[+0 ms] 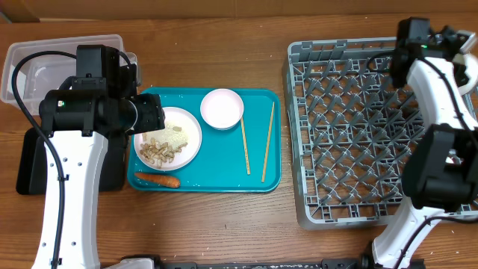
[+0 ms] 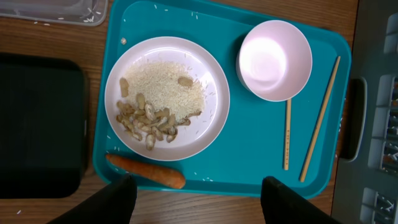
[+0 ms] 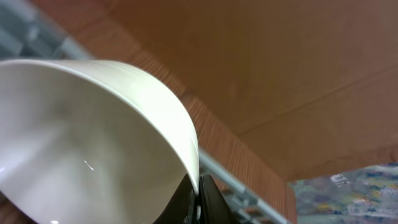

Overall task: Sort waste into correct bins and load items into the dishwasher
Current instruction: 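Carry the white bowl into the rack's upper right and release, then reach the right gripper back to the tray and grasp the pink bowl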

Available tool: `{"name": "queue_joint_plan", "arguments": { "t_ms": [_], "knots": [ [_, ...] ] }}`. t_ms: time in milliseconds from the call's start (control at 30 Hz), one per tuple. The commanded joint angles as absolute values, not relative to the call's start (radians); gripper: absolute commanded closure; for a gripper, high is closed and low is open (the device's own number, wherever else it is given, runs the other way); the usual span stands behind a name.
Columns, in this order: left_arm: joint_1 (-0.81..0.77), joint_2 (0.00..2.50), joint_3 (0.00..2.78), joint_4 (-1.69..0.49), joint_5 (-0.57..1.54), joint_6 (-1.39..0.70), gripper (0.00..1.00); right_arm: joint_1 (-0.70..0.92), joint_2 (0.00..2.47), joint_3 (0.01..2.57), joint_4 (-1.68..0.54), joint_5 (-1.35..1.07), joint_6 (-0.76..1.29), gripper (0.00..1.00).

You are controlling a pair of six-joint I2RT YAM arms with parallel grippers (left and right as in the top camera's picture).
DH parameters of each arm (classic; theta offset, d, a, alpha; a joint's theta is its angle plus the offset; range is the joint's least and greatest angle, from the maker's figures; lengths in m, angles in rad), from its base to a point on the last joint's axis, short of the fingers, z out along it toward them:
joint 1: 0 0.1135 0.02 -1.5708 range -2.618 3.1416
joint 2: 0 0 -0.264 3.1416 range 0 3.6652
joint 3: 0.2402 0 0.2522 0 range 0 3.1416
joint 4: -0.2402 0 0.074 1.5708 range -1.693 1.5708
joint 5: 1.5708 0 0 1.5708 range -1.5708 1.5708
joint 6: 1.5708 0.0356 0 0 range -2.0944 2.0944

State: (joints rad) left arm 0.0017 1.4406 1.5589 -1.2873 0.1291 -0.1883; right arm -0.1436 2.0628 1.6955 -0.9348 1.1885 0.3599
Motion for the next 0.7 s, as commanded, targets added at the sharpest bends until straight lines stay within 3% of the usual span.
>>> {"name": "queue_joint_plan", "arguments": {
  "t_ms": [0, 167, 300, 433, 467, 533, 667],
  "knots": [
    [0.004, 1.44, 1.573, -1.285, 0.123, -0.188, 0.34, -0.101, 2.073, 1.701, -0.983, 1.113, 0.422, 0.96],
    [0.004, 1.44, 1.573, -1.285, 0.123, -0.188, 0.34, -0.057, 2.072, 1.701, -1.093, 1.015, 0.458, 0.96],
    [0.004, 1.44, 1.573, -1.285, 0.123, -0.188, 0.34, -0.023, 2.07, 1.701, -1.171, 0.937, 0.458, 0.77],
    [0.004, 1.44, 1.573, -1.286, 0.123, -0.187, 0.34, 0.01, 2.043, 1.703, -1.229, 0.906, 0.486, 0.72],
    [0.004, 1.44, 1.573, -1.286, 0.123, -0.188, 0.34, 0.02, 2.027, 1.703, -1.24, 0.906, 0.497, 0.68],
    [0.004, 1.44, 1.573, -1.286, 0.123, -0.187, 0.34, 0.041, 1.982, 1.708, -1.243, 0.891, 0.498, 0.42],
    [0.004, 1.44, 1.573, -1.286, 0.123, -0.187, 0.33, 0.112, 1.888, 1.765, -1.225, 0.774, 0.433, 0.25]
  ]
}}
